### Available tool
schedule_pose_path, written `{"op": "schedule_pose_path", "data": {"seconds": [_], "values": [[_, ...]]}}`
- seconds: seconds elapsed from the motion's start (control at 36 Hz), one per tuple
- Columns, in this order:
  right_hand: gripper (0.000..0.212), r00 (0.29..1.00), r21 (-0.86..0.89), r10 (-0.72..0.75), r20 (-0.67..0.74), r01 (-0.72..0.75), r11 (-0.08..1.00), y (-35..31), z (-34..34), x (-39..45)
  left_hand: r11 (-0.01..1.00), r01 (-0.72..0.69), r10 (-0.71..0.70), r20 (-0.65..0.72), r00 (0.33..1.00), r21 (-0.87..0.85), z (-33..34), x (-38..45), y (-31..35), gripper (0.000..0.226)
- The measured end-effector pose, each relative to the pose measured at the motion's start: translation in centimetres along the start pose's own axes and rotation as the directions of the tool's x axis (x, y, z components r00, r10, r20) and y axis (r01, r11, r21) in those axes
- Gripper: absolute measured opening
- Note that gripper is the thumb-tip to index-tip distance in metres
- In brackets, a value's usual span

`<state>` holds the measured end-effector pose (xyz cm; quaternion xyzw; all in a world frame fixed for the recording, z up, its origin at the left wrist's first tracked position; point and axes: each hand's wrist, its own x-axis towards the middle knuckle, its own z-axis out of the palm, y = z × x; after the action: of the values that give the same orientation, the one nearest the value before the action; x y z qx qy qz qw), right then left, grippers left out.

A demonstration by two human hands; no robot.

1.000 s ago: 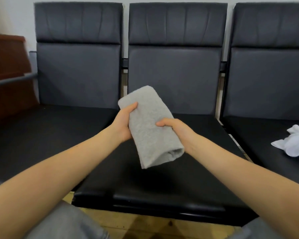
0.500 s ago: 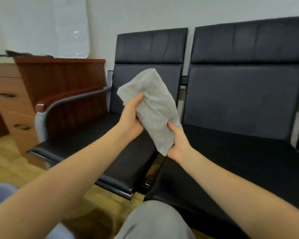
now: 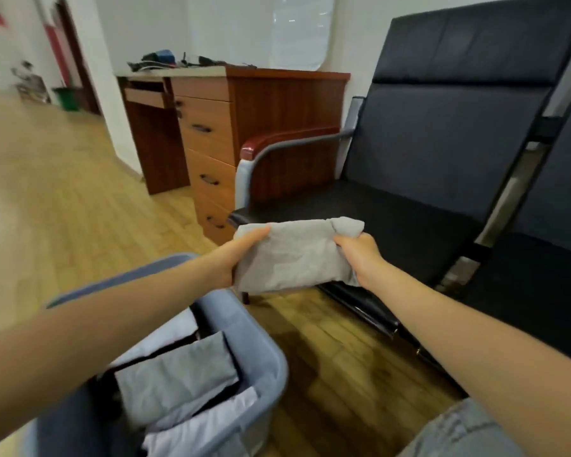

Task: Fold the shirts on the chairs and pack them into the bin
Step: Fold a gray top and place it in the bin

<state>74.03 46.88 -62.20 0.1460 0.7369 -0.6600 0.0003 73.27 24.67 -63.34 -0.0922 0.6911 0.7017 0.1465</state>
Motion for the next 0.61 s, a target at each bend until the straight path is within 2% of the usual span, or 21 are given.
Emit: {"op": "schedule_pose_path", "data": {"seconds": [0.03,0.11,0.14,0.28,0.33,0.42,0.5,0.56,0.61], "values": [[0.016,1.000,-0.019,0.004,0.028,-0.003,1.000,0.7,1.8,-0.5,1.000,0.001,0.000,-0.059,0.998,0.012,-0.8,0.2,-1.6,0.077],[0.030,0.995,-0.097,0.000,0.105,0.011,0.995,3.7,6.6,-1.7,1.000,-0.009,0.007,-0.268,0.963,-0.008,-2.6,-0.3,-6.6,0.034],[0.033,0.993,-0.126,-0.004,0.122,0.020,0.992,4.9,8.1,-2.1,1.000,0.005,-0.015,-0.321,0.947,-0.030,-3.5,-0.3,-8.3,0.028],[0.040,0.967,-0.344,-0.035,0.251,0.123,0.931,10.4,13.6,-4.1,0.987,0.150,-0.108,-0.487,0.867,0.048,-8.6,-2.4,-15.4,0.042],[0.045,0.954,-0.479,-0.010,0.299,0.160,0.863,12.4,15.1,-4.2,0.965,0.251,-0.174,-0.529,0.831,0.078,-10.4,-3.6,-17.9,0.058],[0.041,0.911,-0.624,0.037,0.412,0.252,0.740,14.5,16.2,-4.2,0.942,0.326,-0.233,-0.545,0.806,0.080,-12.1,-5.4,-21.4,0.060],[0.042,0.863,-0.753,0.114,0.492,0.357,0.552,15.7,17.4,-4.0,0.894,0.436,-0.319,-0.536,0.782,0.105,-12.2,-7.4,-23.8,0.064],[0.044,0.848,-0.824,0.214,0.485,0.361,0.437,16.3,17.7,-3.6,0.858,0.479,-0.328,-0.522,0.787,0.183,-11.9,-8.1,-25.0,0.057],[0.046,0.827,-0.857,0.284,0.486,0.385,0.343,17.4,17.9,-3.3,0.855,0.473,-0.323,-0.494,0.807,0.214,-11.6,-8.6,-26.2,0.035]]}}
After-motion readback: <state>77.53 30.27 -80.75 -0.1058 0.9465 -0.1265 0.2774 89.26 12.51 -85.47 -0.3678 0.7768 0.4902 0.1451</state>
